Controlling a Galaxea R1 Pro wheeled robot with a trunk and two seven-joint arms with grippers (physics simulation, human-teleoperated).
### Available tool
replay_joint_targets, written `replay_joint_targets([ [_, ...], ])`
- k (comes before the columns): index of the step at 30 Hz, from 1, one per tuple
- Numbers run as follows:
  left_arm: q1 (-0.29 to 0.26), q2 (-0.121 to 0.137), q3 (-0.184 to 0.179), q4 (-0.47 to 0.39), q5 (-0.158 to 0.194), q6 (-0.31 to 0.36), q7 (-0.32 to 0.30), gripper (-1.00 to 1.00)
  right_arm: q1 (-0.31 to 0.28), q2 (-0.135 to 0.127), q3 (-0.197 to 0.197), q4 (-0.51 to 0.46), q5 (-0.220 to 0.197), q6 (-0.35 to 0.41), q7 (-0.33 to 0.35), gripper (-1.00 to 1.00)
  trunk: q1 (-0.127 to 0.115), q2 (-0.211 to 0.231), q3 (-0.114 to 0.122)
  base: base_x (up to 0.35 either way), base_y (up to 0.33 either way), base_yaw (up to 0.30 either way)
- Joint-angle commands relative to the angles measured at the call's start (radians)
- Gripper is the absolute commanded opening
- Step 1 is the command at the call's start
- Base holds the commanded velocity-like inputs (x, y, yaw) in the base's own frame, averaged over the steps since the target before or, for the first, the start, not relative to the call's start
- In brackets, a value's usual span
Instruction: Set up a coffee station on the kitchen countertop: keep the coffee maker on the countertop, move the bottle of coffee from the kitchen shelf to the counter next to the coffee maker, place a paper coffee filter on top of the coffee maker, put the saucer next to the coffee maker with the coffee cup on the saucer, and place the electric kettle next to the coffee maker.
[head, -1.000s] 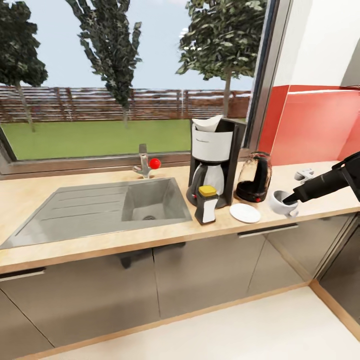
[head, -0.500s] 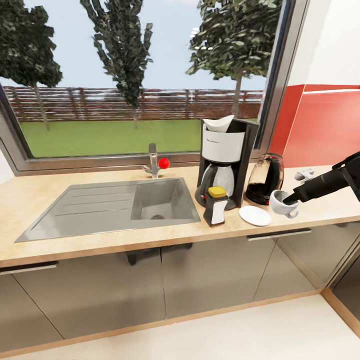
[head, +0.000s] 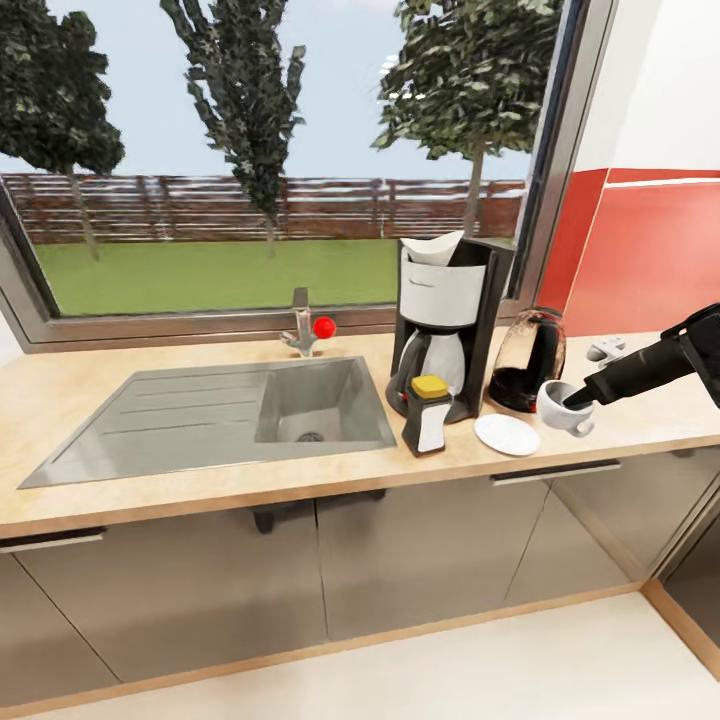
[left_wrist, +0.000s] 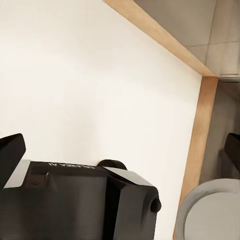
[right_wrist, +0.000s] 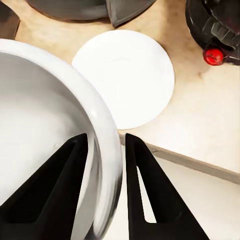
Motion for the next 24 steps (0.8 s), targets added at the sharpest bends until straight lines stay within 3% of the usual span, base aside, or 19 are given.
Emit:
replay_joint_targets([
  [1, -0.001, 0.000, -0.008, 0.000, 0.010, 0.005, -0.003, 1.00, -0.001, 0.003, 0.002, 0.000, 0.009, 0.009, 0.009, -1.00, 0.000, -0.001, -0.001, 0.019, -0.020, 0.000],
  [12, -0.001, 0.000, -0.008, 0.000, 0.010, 0.005, -0.003, 1.00, -0.001, 0.027, 0.002, 0.015, 0.008, 0.008, 0.008, -1.00, 0.000, -0.001, -0.001, 0.068, -0.005, 0.000],
  [17, -0.001, 0.000, -0.009, 0.000, 0.010, 0.005, -0.003, 1.00, -0.001, 0.057, 0.002, 0.037, 0.009, 0.006, 0.006, -1.00, 0.000, -0.001, -0.001, 0.015, 0.000, 0.000],
  [24, -0.001, 0.000, -0.008, 0.000, 0.010, 0.005, -0.004, 1.00, -0.001, 0.075, 0.003, 0.060, 0.009, 0.005, 0.006, -1.00, 0.000, -0.001, -0.001, 0.101, 0.000, 0.000],
])
